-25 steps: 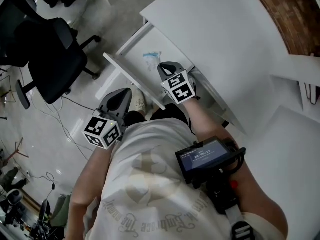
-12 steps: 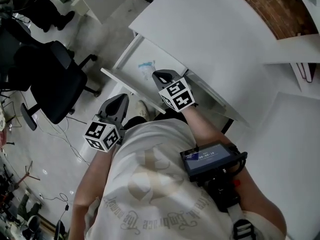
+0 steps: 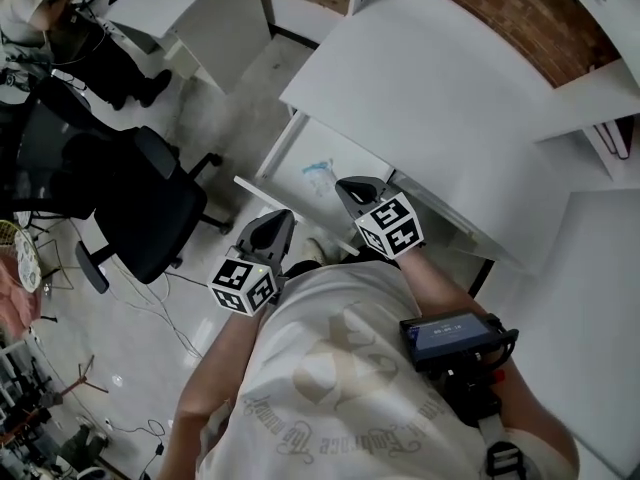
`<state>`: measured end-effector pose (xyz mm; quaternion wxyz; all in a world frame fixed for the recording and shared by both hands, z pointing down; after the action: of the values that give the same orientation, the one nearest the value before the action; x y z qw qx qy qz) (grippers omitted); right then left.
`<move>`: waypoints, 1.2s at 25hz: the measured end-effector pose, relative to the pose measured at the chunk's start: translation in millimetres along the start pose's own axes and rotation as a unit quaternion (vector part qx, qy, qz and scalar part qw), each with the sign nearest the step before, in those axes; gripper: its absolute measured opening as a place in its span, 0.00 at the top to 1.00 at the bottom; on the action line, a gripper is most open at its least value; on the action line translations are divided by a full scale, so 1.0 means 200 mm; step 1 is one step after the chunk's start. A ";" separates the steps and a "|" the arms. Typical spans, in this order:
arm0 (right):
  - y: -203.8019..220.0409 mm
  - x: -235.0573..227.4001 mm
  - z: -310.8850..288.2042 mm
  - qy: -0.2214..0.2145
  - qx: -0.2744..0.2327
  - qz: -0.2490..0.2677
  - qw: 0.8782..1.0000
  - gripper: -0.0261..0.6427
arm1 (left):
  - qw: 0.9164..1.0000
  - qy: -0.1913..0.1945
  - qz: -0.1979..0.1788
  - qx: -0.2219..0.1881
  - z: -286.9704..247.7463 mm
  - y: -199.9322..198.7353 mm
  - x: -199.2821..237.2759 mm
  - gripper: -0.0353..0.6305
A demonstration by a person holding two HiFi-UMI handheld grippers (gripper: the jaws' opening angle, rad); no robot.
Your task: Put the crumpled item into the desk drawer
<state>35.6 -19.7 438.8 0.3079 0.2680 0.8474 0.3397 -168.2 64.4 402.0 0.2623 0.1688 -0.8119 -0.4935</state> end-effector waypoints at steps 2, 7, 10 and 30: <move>-0.02 0.01 0.02 -0.002 -0.012 -0.004 1.000 0.93 | 1.000 0.005 -0.008 -0.001 -0.01 -0.02 0.01 0.92; -0.05 0.03 0.08 -0.005 -0.042 -0.013 0.999 0.93 | 1.000 0.016 -0.022 -0.005 -0.03 -0.03 0.02 0.92; -0.02 0.06 0.16 -0.001 -0.048 -0.018 0.999 0.93 | 1.000 0.022 -0.020 -0.002 -0.01 -0.01 -0.01 0.92; 0.06 0.09 0.41 0.021 -0.104 -0.044 0.993 0.93 | 0.998 0.049 -0.042 -0.017 -0.01 0.01 -0.07 0.92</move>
<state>83.8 33.5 395.0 0.3309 0.1896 0.8245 0.4179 -155.1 71.5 400.5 0.2832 0.2226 -0.7817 -0.5091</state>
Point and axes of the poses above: the fingertips, and each gripper's own axes: z backward along the fingers, x to its left, y out of its underside, the point moved 9 cm from there along z, backward along the fingers, and after that the axes turned 10 degrees about -z, right-handed, at the moved point
